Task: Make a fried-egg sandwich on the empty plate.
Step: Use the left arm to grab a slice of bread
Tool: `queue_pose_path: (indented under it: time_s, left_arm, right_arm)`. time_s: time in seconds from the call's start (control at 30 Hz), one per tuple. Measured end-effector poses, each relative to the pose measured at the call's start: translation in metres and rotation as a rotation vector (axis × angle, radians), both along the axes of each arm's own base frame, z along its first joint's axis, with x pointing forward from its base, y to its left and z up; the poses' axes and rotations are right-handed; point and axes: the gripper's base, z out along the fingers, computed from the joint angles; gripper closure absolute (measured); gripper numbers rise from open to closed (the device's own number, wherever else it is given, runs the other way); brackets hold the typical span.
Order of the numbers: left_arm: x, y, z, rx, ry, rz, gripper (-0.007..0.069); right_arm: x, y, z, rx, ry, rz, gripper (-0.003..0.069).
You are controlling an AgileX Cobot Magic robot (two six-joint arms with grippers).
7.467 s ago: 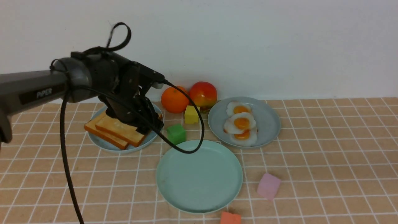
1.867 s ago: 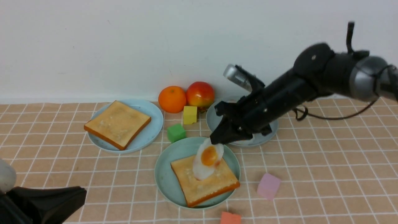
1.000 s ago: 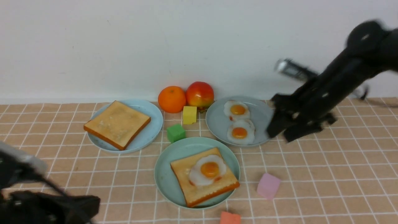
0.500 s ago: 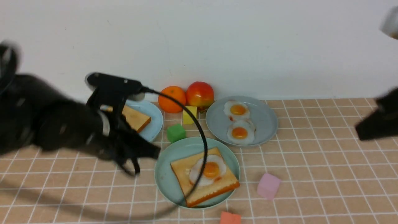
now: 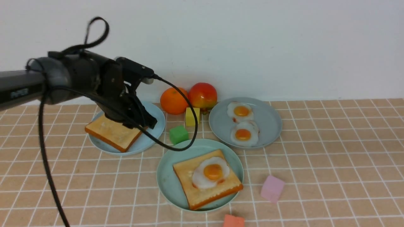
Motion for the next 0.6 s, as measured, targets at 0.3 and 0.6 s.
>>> queue_pose_path:
  time_s: [0.3, 0.6]
  left_arm:
    - [0.01, 0.0, -0.042, 0.072, 0.059, -0.031, 0.0167]
    - [0.012, 0.0, -0.047, 0.104, 0.068, -0.043, 0.0478]
  right_arm:
    - [-0.004, 0.002, -0.001, 0.015, 0.041, 0.018, 0.0655]
    - [-0.004, 0.004, -0.001, 0.037, 0.045, 0.028, 0.0652]
